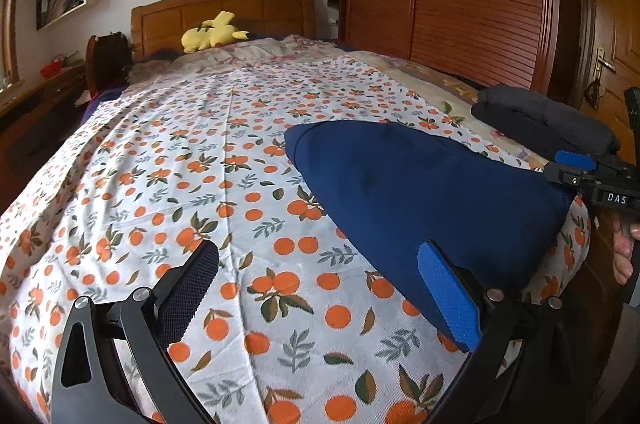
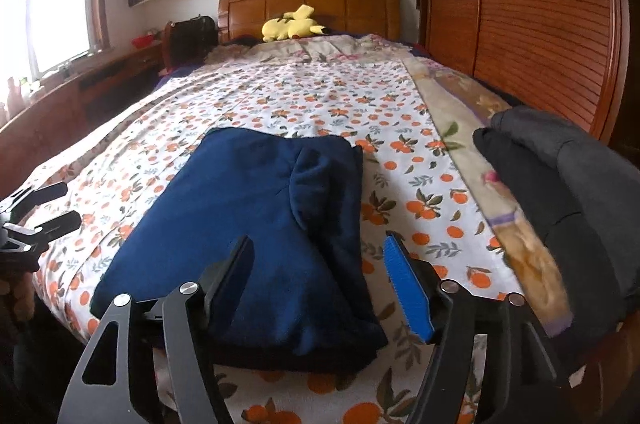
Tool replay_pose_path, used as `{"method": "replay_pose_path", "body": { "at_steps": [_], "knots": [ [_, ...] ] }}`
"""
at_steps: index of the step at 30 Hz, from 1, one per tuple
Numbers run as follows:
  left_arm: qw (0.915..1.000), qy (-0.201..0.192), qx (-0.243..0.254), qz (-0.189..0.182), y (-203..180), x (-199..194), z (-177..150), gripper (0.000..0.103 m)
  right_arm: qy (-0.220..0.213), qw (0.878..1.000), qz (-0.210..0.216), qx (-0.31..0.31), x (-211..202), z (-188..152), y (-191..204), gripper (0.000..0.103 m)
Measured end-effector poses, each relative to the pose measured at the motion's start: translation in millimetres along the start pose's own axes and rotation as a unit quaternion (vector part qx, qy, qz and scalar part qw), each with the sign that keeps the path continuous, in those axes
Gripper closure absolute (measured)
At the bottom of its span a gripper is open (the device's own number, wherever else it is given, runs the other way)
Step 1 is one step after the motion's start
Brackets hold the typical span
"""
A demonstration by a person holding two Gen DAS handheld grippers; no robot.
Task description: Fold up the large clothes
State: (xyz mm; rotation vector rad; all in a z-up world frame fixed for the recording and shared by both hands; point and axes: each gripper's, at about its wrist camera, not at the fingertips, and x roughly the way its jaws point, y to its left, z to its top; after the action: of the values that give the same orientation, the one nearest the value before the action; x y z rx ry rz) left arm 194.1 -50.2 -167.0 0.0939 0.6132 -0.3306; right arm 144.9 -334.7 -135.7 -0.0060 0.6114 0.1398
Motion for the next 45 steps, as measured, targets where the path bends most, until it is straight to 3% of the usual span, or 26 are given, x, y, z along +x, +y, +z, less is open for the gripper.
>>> {"method": "replay_pose_path", "body": {
  "at_steps": [6, 10, 17, 24, 27, 32, 34, 36, 38, 40, 41, 43, 45],
  "knots": [
    [1.0, 0.003, 0.004, -0.007, 4.4, 25.5, 12.0, 0.003, 0.041, 0.999, -0.015, 0.009, 29.2, -14.3, -5.5, 0.027],
    [0.9998, -0.002, 0.005, -0.017, 8.6, 48.3, 28.2, 0.003, 0.074, 0.997, -0.004, 0.029, 43.5, -27.1, -12.7, 0.026],
    [0.9996, 0.007, 0.004, -0.026, 20.9, 111.3, 66.0, 0.003, 0.078, 0.996, 0.003, 0.041, 46.7, -39.2, -11.1, 0.026],
    [0.999, 0.039, 0.023, -0.004, 31.0, 185.9, 98.3, 0.003, 0.075, 0.996, 0.009, 0.04, 49.4, -41.6, -11.6, 0.023],
    [0.9974, 0.071, 0.015, 0.0, 40.1, 221.6, 102.3, 0.014, 0.076, 0.996, 0.015, 0.045, 49.8, -41.9, -13.1, 0.022],
    [0.9948, 0.096, -0.014, -0.033, 49.5, 252.2, 100.1, 0.025, 0.078, 0.995, 0.022, 0.052, 52.0, -41.2, -15.6, 0.02],
    [0.9931, 0.103, -0.024, -0.05, 47.0, 255.4, 97.8, 0.042, 0.077, 0.995, 0.025, 0.053, 52.3, -41.4, -16.5, 0.02],
    [0.9921, 0.108, -0.026, -0.058, 42.5, 256.3, 97.6, 0.051, 0.078, 0.995, 0.027, 0.055, 52.0, -41.6, -16.1, 0.02],
    [0.9921, 0.11, -0.017, -0.059, 36.1, 254.2, 98.4, 0.065, 0.078, 0.995, 0.033, 0.055, 51.3, -41.4, -15.8, 0.025],
    [0.9919, 0.114, -0.013, -0.054, 31.2, 252.4, 100.9, 0.076, 0.081, 0.993, 0.066, 0.059, 51.7, -41.2, -15.3, 0.056],
    [0.9919, 0.114, -0.01, -0.054, 29.1, 250.7, 102.3, 0.081, 0.084, 0.992, 0.076, 0.059, 51.8, -41.5, -13.1, 0.059],
    [0.9934, 0.106, -0.001, -0.042, 24.2, 243.3, 106.8, 0.086, 0.08, 0.993, 0.074, 0.045, 49.4, -41.0, -8.1, 0.072],
    [0.9954, 0.09, 0.004, -0.031, 20.0, 231.5, 113.8, 0.088, 0.07, 0.994, 0.076, 0.045, 44.9, -39.5, -8.5, 0.079]
  ]
}}
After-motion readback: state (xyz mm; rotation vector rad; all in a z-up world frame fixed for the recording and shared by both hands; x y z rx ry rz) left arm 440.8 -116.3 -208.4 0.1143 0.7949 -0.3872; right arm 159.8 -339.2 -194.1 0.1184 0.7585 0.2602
